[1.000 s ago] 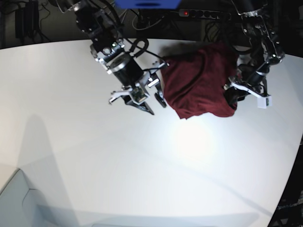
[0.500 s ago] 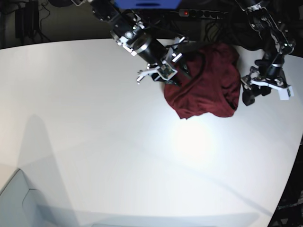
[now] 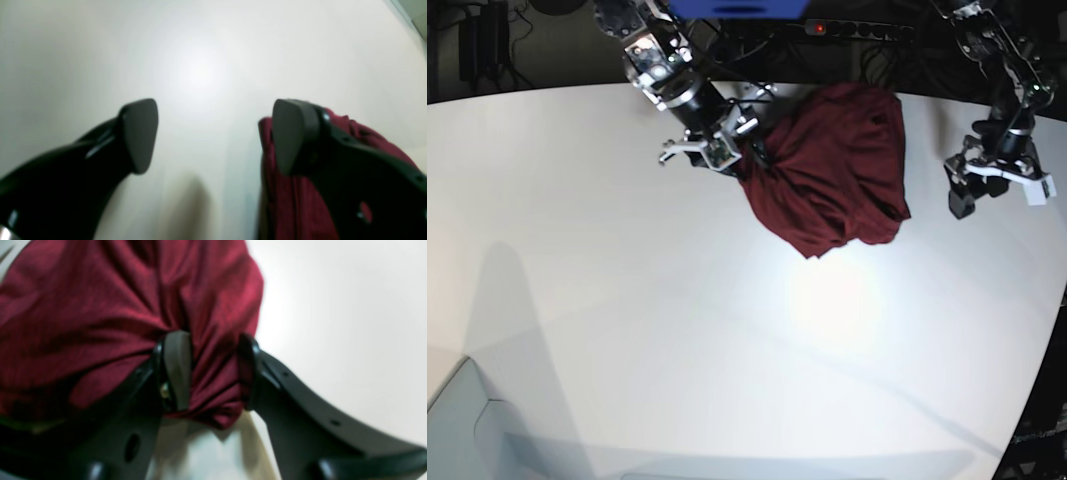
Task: Layout the t-shirt on the table in an organized manner, then fold the t-shirt properly
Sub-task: 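Tuck and press the shirt's sides together with both grippers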
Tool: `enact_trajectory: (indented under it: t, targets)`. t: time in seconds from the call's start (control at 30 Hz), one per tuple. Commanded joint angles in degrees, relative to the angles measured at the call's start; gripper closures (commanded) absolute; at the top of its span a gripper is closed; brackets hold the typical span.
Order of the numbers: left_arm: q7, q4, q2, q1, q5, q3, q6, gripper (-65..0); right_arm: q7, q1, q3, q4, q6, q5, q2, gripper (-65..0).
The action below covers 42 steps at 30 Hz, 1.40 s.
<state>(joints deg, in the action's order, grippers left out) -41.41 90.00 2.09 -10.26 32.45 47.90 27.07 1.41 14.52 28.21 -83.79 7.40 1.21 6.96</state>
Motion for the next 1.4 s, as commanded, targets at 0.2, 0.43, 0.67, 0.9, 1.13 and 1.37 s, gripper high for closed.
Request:
enact_trajectory:
  t: [0.2,0.43,0.67,0.9,1.13,1.37]
  targets:
    - [1.2,1.5,1.0,0.1,1.1,0.1,0.5,-51.9,0.8,3.2,-0.5,-13.0,-0.4,0.1,0.8,-21.4]
    - [1.2,2.9,-1.4,-1.1,3.9,-0.5,0.6,-51.9,0.4,1.5,-0.1,-17.6,-0.4,0.1,0.7,-21.4]
    - [1.3,5.1,-3.7,0.2,6.8,-8.2,-0.1,-51.9,-0.8,0.2,0.0,-16.4,-0.3,0.1,0.6,-21.4]
    - [1.6,0.2,-3.8,1.6,6.8,-14.2,-0.2,-51.9,-0.9,-0.6,2.7,-15.8,-0.3,0.1,0.5,-21.4]
    - [-0.7,2.1,-2.3,-1.6,8.9,-13.8,-0.2,-52.0,-0.9,-0.5,2.3,-15.2,-0.3,0.1,0.7,-21.4]
    - [-4.4,8.1,-2.5,-6.7,11.1,-13.7,-0.2,-52.0,-0.9,-0.4,2.3,-15.2,-0.3,0.1,1.2,-21.4]
